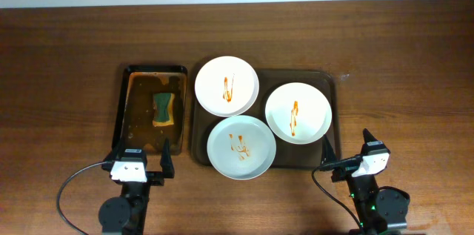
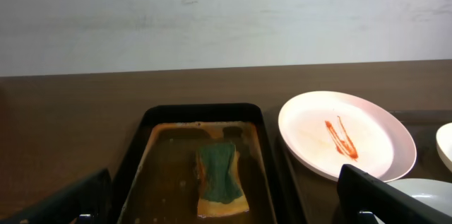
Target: Clean dirty plates on tray and stack at the side
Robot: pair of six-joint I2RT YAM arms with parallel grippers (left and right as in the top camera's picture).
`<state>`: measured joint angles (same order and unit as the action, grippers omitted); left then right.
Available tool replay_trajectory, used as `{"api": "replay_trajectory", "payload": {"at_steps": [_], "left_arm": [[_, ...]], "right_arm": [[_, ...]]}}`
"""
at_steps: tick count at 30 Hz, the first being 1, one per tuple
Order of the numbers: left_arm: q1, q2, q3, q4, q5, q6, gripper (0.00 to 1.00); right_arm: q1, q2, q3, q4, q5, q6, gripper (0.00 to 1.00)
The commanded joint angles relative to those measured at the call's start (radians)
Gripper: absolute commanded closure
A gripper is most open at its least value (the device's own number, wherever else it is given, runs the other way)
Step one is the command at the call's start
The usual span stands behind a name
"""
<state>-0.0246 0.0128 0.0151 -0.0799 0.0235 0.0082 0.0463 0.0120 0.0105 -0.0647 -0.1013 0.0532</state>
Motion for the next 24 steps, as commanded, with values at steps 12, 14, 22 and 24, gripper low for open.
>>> {"api": "replay_trajectory", "payload": {"at_steps": [12, 14, 22, 24], "left_arm": [[0.006, -0.002, -0.006, 0.000, 0.014, 0.019, 0.00], [0.006, -0.002, -0.006, 0.000, 0.014, 0.019, 0.00], [0.006, -0.002, -0.006, 0.000, 0.014, 0.019, 0.00], [0.006, -0.002, -0.006, 0.000, 0.014, 0.019, 0.00]], "right_arm": [[-0.001, -0.003, -0.005, -0.006, 0.005, 0.007, 0.01], [-0.001, -0.003, -0.005, -0.006, 0.005, 0.007, 0.02], [-0.001, -0.003, -0.005, -0.006, 0.005, 0.007, 0.02], [-0.001, -0.003, -0.005, -0.006, 0.005, 0.007, 0.02]]}}
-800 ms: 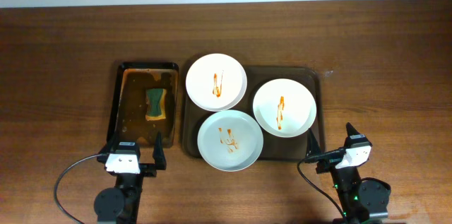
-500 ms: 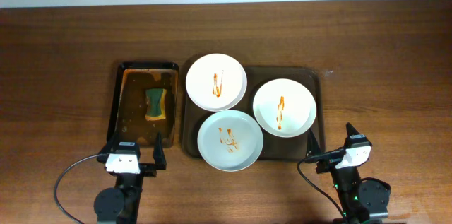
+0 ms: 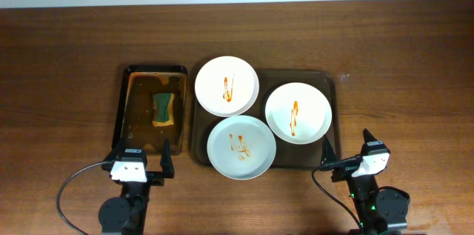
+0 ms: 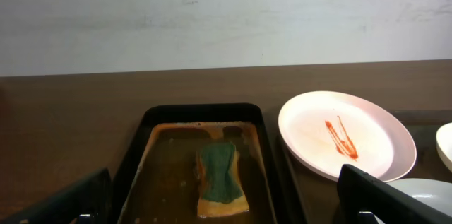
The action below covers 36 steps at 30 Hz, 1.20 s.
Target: Clean dirty plates on tray and stack at the side
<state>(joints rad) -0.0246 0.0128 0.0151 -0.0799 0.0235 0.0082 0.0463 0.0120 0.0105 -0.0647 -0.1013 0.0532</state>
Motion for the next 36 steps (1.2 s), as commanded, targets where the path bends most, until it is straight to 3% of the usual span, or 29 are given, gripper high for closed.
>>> {"api": "replay_trajectory", "payload": {"at_steps": [1, 22, 25, 32, 36], "left_arm": [[0.006, -0.002, -0.006, 0.000, 0.014, 0.019, 0.00], [0.006, -0.001, -0.003, 0.000, 0.011, 0.019, 0.00], [0.006, 0.005, 0.027, -0.034, 0.011, 0.019, 0.00], [0.006, 0.174, 0.211, -0.173, 0.015, 0.019, 0.00], [0.006, 0.362, 0.352, -0.219, 0.015, 0.019, 0.00]], "right_arm": [[-0.001, -0.003, -0.005, -0.006, 0.005, 0.007, 0.02], [-0.001, -0.003, -0.005, -0.003, 0.008, 0.008, 0.02], [-0.001, -0.003, 0.006, -0.013, 0.008, 0.063, 0.02], [-0.001, 0.090, 0.117, -0.116, 0.008, 0.113, 0.02], [-0.001, 0.261, 0.269, -0.230, -0.007, 0.113, 0.02]]}}
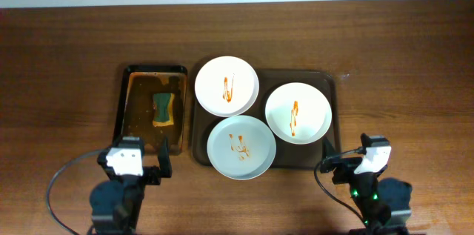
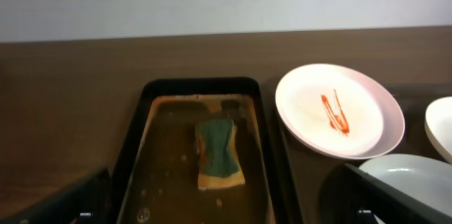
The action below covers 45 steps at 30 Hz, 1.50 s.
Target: Clean dirty plates on tray and stack at the side
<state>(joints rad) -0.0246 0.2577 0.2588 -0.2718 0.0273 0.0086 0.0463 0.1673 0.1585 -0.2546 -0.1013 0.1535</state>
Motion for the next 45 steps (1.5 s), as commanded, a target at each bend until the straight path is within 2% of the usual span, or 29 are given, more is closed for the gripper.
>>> {"api": "replay_trajectory", "payload": {"at_steps": [1, 5, 11, 14, 16, 19, 23, 28, 29, 34, 37, 39, 45], "left_arm": [[0.006, 0.176, 0.153, -0.048, 0.012, 0.019, 0.00], [0.006, 0.435, 0.344, -0.169, 0.076, 0.019, 0.00], [0.006, 0.721, 0.581, -0.430, 0.086, 0.018, 0.00], [0.006, 0.810, 0.669, -0.536, 0.085, 0.019, 0.00], [0.006, 0.827, 0.679, -0.552, 0.086, 0.019, 0.00], [0.006, 0.830, 0.679, -0.552, 0.145, 0.018, 0.00], [0.006, 0.834, 0.679, -0.472, 0.167, -0.009, 0.00], [0.006, 0.953, 0.689, -0.365, 0.107, -0.042, 0.00], [0.006, 1.008, 0.690, -0.346, 0.095, -0.042, 0.02], [0.006, 1.196, 0.690, -0.277, 0.041, -0.047, 0.14], [0.006, 1.279, 0.690, -0.218, 0.035, -0.046, 0.16], [0.006, 1.334, 0.690, -0.165, 0.035, -0.046, 0.24], [0.006, 1.411, 0.690, -0.093, 0.023, -0.046, 0.35]], "right_arm": [[-0.001, 0.170, 0.176, -0.076, -0.029, 0.013, 0.02], [-0.001, 0.489, 0.458, -0.303, -0.119, 0.012, 0.02], [-0.001, 0.824, 0.822, -0.641, -0.125, -0.041, 0.02], [-0.001, 0.926, 0.919, -0.710, -0.231, -0.041, 0.02], [-0.001, 0.962, 0.930, -0.730, -0.330, -0.041, 0.02], [-0.001, 0.995, 0.930, -0.730, -0.344, -0.041, 0.02], [0.003, 1.021, 0.929, -0.773, -0.344, -0.036, 0.01], [0.088, 1.099, 0.928, -0.805, -0.344, -0.031, 0.14], [0.120, 1.136, 0.928, -0.802, -0.343, -0.013, 0.14], [0.196, 1.310, 0.928, -0.792, -0.338, 0.066, 0.28], [0.230, 1.430, 0.928, -0.752, -0.340, 0.084, 0.36], [0.240, 1.502, 0.928, -0.712, -0.345, 0.112, 0.41], [0.259, 1.627, 0.928, -0.637, -0.378, 0.117, 0.45]]}}
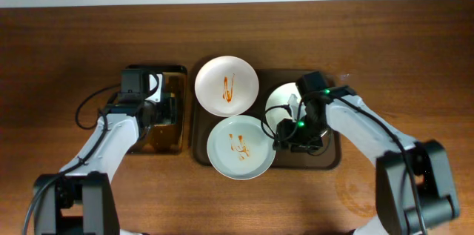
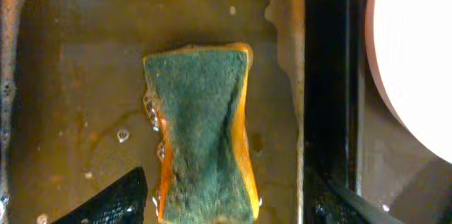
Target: Clean dirty plates on tray and stack at the side
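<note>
Three white plates streaked with orange sauce lie on the brown tray [image 1: 335,157]: one at the back [image 1: 227,85], one at the front [image 1: 241,146], and one on the right [image 1: 280,101] that is half covered by my right arm. My right gripper [image 1: 287,137] is at that plate's near-left edge; its jaws cannot be made out. A green-topped yellow sponge [image 2: 201,128] lies in the brownish water of the black tray [image 1: 133,70]. My left gripper [image 2: 224,185] is low over it and open, with one finger on each side of the sponge's near end.
The black water tray stands directly left of the brown tray, their rims almost touching. Bare wooden table [image 1: 74,42] surrounds both trays on all sides. Arm cables trail toward the front edge.
Both arms have left the front edge of the table. The left gripper is now down in the water tray straddling the sponge, and the right gripper is over the right plate's edge.
At the two oldest moments both arms sat still at the front edge, with the left wrist looking across the water tray and the back plate. Then both had lifted slightly. Now each has reached in, left to the sponge, right to the right plate. The plates have not moved.
</note>
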Robot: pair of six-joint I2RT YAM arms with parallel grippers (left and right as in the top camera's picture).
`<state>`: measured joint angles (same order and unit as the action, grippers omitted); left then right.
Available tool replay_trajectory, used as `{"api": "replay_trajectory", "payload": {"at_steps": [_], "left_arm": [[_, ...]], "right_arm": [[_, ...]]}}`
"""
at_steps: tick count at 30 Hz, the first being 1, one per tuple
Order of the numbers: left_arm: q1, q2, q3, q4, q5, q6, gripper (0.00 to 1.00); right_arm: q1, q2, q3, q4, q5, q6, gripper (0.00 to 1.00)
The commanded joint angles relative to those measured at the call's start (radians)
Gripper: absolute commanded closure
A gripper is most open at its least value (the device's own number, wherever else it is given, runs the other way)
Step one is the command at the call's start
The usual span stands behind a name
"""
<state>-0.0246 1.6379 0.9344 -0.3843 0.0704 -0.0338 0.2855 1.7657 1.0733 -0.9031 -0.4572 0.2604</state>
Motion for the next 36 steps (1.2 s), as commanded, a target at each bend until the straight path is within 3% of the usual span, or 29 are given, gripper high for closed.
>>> {"api": "replay_trajectory", "payload": {"at_steps": [1, 3, 5, 7, 10, 17, 19, 21, 22, 31, 34, 36], "left_arm": [[0.006, 0.040, 0.015, 0.028, -0.023, -0.003, 0.36], [0.006, 0.057, 0.015, 0.040, -0.023, -0.003, 0.38], [0.006, 0.063, 0.015, 0.048, -0.023, -0.003, 0.45], [0.006, 0.065, 0.015, 0.052, -0.023, -0.003, 0.59], [0.006, 0.066, 0.014, 0.062, -0.026, -0.003, 0.67], [0.006, 0.134, 0.014, 0.077, -0.034, -0.003, 0.68], [0.006, 0.141, 0.014, 0.078, -0.035, -0.003, 0.75], [0.006, 0.140, 0.015, 0.081, -0.034, -0.003, 0.98], [0.006, 0.140, 0.015, 0.080, -0.034, -0.004, 1.00], [0.006, -0.011, 0.029, 0.009, -0.033, -0.003, 1.00], [0.006, -0.039, 0.029, -0.053, -0.033, -0.003, 1.00], [0.006, -0.039, 0.029, -0.105, -0.030, -0.004, 1.00]], "right_arm": [[0.023, 0.033, 0.013, 0.016, -0.021, 0.010, 0.46], [0.029, 0.033, 0.013, 0.024, -0.022, 0.011, 0.46], [0.029, 0.033, 0.013, 0.026, -0.022, 0.011, 0.46], [0.029, 0.033, 0.013, 0.025, -0.022, 0.011, 0.46], [0.029, 0.033, 0.013, 0.025, -0.022, 0.011, 0.46], [0.029, 0.033, 0.013, 0.021, -0.022, 0.011, 0.47], [0.029, 0.033, 0.013, 0.021, -0.022, 0.011, 0.47], [0.029, 0.033, 0.013, 0.019, -0.022, 0.011, 0.47], [0.029, 0.033, 0.013, 0.018, -0.022, 0.011, 0.47], [0.029, 0.033, 0.013, 0.019, -0.022, 0.010, 0.48], [0.029, 0.033, 0.013, 0.018, -0.022, 0.011, 0.53], [0.029, 0.033, 0.013, 0.017, -0.022, 0.011, 0.62]]}}
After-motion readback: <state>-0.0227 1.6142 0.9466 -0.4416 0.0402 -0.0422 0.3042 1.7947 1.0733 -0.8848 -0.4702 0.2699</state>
